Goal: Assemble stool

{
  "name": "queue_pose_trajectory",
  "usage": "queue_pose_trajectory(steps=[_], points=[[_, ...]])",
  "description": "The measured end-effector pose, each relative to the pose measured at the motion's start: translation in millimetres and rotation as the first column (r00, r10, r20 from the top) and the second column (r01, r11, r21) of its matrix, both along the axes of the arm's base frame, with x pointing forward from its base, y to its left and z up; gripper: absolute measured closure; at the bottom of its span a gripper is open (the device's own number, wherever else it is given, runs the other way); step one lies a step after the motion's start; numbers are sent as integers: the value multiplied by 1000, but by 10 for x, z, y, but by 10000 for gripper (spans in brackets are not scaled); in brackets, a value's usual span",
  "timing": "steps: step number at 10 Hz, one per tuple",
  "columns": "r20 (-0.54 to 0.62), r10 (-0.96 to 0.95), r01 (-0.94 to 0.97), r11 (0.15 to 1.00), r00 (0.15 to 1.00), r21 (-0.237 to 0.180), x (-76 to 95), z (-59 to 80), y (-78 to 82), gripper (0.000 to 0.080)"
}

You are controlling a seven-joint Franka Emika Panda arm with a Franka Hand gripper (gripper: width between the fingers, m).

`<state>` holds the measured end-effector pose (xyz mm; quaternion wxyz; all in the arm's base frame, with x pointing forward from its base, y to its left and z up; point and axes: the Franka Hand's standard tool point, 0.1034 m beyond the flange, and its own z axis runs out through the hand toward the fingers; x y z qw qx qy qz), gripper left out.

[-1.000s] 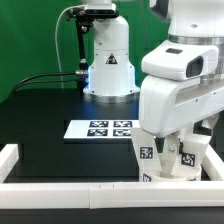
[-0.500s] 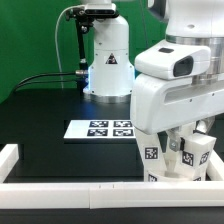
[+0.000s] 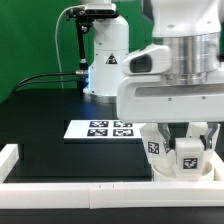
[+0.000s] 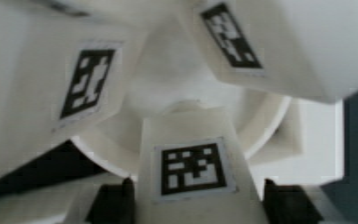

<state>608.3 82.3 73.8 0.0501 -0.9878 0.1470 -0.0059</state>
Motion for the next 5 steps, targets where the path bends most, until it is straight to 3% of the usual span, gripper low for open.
queue_pose_trajectory(steps=[1, 3, 5], points=[[-4, -9, 9, 1000, 1000, -23, -8, -2, 13, 456], [-15, -122, 122, 992, 992, -24, -18, -10, 1, 456], [-32, -383, 382, 923, 923, -38, -36, -19, -14, 456]])
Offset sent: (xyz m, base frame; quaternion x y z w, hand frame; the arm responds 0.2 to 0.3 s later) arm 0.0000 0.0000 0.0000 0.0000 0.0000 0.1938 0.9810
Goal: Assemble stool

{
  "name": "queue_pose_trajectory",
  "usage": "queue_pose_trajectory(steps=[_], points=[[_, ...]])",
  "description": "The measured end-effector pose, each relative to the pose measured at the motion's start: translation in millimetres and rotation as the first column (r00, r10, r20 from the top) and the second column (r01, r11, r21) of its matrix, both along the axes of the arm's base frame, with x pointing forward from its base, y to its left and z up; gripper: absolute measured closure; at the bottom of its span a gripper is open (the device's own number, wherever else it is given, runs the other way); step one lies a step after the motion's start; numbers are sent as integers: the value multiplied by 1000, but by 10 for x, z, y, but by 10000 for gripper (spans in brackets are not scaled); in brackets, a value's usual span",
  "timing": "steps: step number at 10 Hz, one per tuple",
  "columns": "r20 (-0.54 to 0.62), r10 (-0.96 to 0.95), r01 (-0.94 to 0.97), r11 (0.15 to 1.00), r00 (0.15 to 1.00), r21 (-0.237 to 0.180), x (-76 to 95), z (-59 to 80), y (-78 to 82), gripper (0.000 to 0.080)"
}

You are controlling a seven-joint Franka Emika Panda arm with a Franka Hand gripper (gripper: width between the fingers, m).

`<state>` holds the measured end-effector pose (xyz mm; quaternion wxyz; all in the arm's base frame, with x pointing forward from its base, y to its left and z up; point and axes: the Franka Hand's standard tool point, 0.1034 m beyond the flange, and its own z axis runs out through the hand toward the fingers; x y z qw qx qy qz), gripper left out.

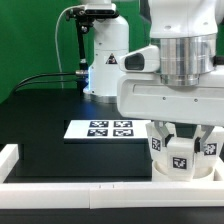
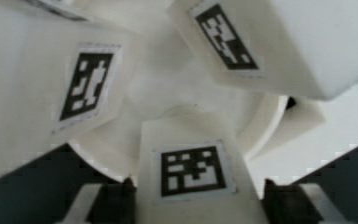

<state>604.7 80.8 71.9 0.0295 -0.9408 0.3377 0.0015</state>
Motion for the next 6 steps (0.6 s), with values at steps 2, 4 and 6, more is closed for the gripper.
queue_pose_trajectory(steps=[2, 4, 6], points=[[-3, -285, 285, 958, 958, 15, -30, -5, -85, 456], [-3, -443, 443, 896, 897, 23, -71, -7, -121, 456], [-1, -433, 433, 901, 901, 27, -69, 14, -126, 267]])
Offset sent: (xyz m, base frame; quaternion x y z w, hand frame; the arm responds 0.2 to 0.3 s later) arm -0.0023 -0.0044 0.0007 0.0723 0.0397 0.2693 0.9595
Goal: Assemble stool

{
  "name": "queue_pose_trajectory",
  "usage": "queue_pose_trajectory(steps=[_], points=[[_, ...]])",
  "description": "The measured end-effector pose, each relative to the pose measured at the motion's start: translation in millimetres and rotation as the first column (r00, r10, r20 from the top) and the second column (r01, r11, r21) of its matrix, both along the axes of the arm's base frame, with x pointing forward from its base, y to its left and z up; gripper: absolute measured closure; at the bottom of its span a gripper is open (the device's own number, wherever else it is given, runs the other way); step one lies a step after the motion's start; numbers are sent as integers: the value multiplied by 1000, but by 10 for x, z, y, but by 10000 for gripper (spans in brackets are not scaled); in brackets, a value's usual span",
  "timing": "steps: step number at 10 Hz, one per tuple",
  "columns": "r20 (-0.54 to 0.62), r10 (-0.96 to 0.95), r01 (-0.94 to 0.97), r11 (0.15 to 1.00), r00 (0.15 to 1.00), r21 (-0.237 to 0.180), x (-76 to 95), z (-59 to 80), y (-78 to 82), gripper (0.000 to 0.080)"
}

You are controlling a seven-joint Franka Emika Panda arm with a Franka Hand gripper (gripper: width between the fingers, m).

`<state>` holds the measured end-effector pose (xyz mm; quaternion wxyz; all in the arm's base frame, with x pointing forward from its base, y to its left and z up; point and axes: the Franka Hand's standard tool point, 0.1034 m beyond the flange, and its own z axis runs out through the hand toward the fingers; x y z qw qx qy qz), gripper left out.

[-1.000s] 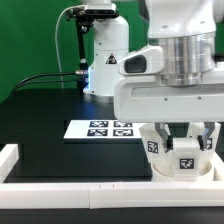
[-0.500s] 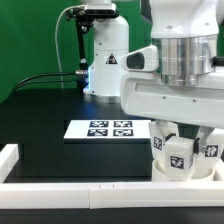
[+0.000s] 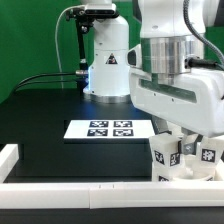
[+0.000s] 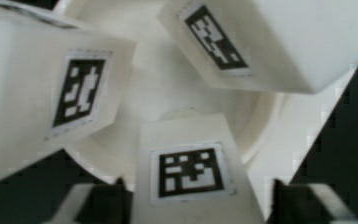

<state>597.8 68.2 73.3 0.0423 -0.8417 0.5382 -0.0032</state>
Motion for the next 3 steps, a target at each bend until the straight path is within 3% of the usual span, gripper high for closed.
queue_pose_trajectory(steps=[1, 2, 3], points=[[11, 15, -15, 1000, 1000, 5, -2, 84, -26, 267], [29, 24, -24, 999, 999, 20, 5, 213, -60, 175], [47, 31, -32, 999, 998, 28, 23, 350, -92, 157]])
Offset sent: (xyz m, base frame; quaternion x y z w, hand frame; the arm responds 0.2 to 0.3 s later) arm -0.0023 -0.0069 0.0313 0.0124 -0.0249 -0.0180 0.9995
